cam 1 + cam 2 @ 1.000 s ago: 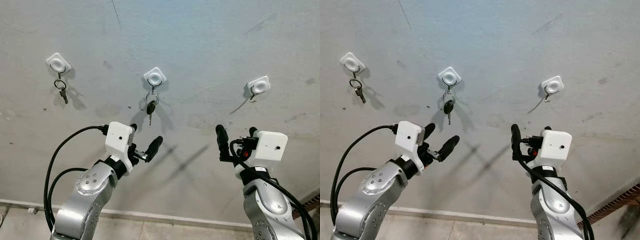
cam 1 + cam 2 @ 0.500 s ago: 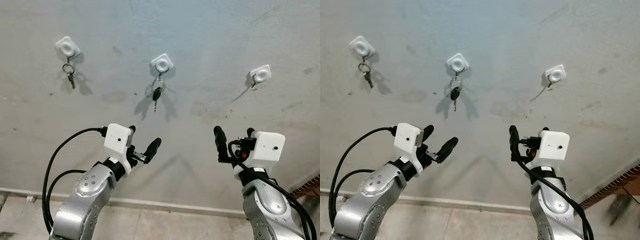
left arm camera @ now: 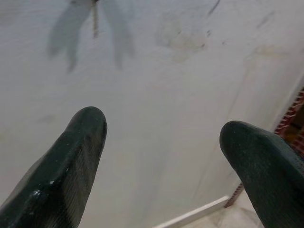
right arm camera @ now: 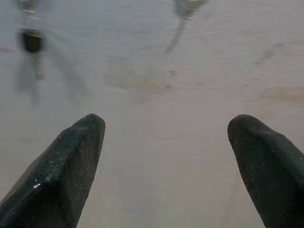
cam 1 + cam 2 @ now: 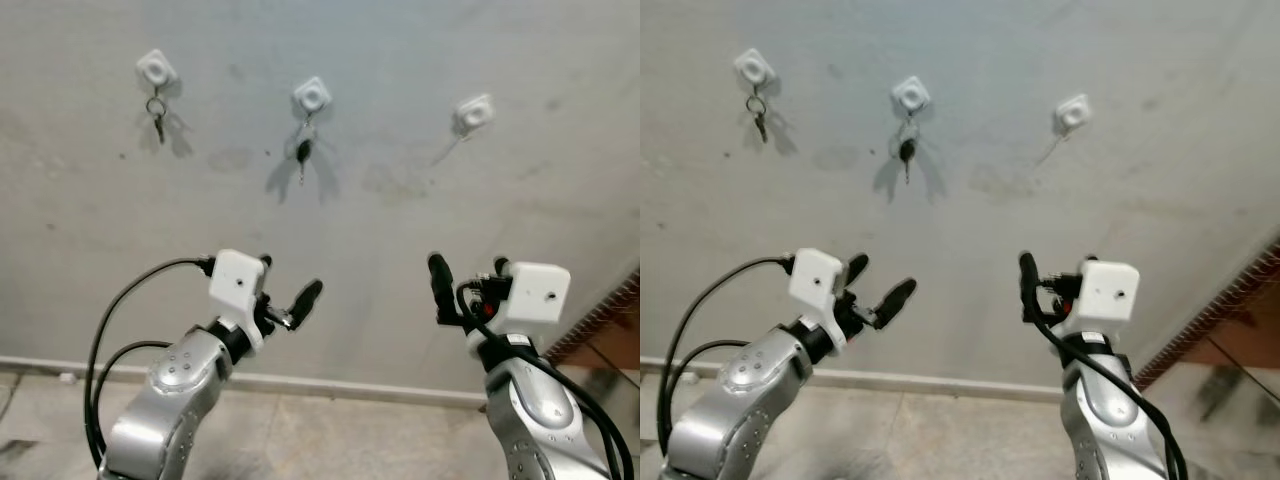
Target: Hang keys on a hook
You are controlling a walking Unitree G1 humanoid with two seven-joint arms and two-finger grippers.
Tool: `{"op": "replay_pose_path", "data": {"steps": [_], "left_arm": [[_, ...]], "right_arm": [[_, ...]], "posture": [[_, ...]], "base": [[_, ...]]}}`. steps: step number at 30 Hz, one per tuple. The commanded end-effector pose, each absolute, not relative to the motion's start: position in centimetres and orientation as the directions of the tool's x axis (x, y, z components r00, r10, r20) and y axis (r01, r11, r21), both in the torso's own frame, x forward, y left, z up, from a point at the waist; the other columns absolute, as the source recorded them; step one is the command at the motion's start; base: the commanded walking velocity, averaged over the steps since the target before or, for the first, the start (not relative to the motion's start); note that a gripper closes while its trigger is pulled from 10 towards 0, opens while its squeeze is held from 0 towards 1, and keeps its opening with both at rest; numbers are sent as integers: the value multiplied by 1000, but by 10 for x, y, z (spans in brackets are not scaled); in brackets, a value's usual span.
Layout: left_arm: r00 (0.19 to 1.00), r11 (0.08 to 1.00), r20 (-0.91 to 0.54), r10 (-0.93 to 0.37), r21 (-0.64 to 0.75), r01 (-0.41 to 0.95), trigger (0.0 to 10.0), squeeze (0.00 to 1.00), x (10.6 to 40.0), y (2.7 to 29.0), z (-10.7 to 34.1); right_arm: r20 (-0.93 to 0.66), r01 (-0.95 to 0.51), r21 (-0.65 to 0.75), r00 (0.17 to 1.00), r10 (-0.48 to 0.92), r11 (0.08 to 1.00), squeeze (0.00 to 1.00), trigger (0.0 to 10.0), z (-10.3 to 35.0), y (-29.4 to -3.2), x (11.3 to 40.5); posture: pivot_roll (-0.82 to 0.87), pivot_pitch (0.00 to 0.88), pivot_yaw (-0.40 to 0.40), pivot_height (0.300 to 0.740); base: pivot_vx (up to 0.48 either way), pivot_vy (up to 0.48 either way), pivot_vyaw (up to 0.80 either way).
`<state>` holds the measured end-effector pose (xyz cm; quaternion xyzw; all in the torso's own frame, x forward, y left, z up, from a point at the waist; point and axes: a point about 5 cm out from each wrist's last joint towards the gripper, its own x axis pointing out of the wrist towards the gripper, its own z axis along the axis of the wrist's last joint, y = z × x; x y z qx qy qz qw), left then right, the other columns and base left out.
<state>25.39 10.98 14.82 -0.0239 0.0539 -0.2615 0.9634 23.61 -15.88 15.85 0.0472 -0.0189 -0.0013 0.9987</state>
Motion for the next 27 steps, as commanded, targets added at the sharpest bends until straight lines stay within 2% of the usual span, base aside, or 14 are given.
{"op": "replay_pose_path", "data": {"steps": [1,10,19,27], "left_arm": [[853,858,-94,-513,-76,507,10000,0,254,107,147],[835,839,-82,-544,-68,540,10000,0,262,101,148],[778,785,-113,-618,-40,618,10000,0,269,95,147],[766,775,-118,-632,-61,630,10000,0,270,89,141]], "right_arm": [[32,1,87,999,-4,996,0,10000,158,-161,237],[65,44,87,997,-49,995,0,10000,156,-166,248],[73,89,113,993,-97,990,0,10000,147,-163,251],[71,91,97,993,-98,991,0,10000,144,-166,250]], "posture": [[95,12,-90,740],[118,0,-38,740],[135,0,30,740],[106,0,2,740]], "base": [[-251,0,0],[0,0,0],[0,0,0],[0,0,0]]}}
